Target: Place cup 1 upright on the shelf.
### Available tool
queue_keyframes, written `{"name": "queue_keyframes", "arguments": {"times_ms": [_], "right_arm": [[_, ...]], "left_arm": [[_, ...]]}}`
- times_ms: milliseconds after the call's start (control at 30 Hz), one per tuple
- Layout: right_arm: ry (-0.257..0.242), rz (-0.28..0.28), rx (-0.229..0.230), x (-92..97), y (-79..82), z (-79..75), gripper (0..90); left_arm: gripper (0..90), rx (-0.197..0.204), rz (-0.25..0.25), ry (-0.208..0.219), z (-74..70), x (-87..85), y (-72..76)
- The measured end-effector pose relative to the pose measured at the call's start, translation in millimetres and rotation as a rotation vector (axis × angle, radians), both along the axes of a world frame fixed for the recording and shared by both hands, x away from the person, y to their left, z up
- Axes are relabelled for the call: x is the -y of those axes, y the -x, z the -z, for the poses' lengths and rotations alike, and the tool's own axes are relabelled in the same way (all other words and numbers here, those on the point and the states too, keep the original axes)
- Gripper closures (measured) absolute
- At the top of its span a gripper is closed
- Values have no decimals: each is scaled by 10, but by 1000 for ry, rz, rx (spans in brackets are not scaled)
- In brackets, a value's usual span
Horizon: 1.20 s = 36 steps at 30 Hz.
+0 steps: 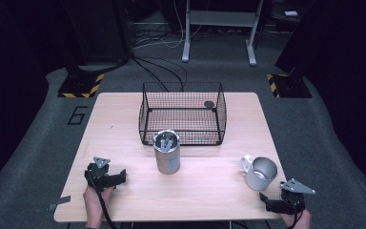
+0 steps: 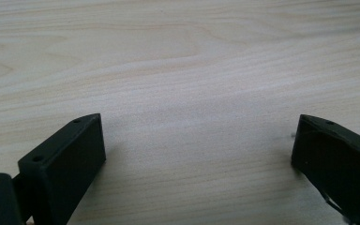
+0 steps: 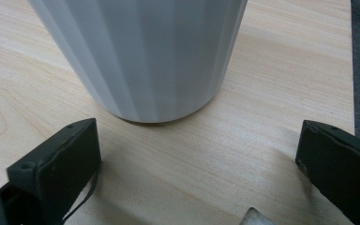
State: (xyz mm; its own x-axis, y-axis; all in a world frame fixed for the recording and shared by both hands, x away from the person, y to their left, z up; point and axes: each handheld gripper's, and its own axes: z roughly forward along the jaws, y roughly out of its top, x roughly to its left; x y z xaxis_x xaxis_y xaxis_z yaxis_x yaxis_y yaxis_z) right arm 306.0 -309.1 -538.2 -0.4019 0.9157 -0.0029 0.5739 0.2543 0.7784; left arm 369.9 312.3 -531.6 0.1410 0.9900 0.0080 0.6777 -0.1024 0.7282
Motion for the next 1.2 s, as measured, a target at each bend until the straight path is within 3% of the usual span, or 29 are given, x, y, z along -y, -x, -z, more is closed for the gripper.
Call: {"name": "queue_keyframes", "arguments": {"times_ms": [733,767,933,1200], "right_arm": [[3,1,-9,8,-9,-6,0],[3,0,-9,8,-10,-6,0],[2,0,-8,9,-10,-5,0],[3,0,-8,9,-10,-5,0]], "left_arm": [[28,7,-17,-9,0,26,-4],[27,2,11,-14,-6,15,3],[1,2,45,-1,3,26,29],[0,81,117,53,-140,82,130]]}}
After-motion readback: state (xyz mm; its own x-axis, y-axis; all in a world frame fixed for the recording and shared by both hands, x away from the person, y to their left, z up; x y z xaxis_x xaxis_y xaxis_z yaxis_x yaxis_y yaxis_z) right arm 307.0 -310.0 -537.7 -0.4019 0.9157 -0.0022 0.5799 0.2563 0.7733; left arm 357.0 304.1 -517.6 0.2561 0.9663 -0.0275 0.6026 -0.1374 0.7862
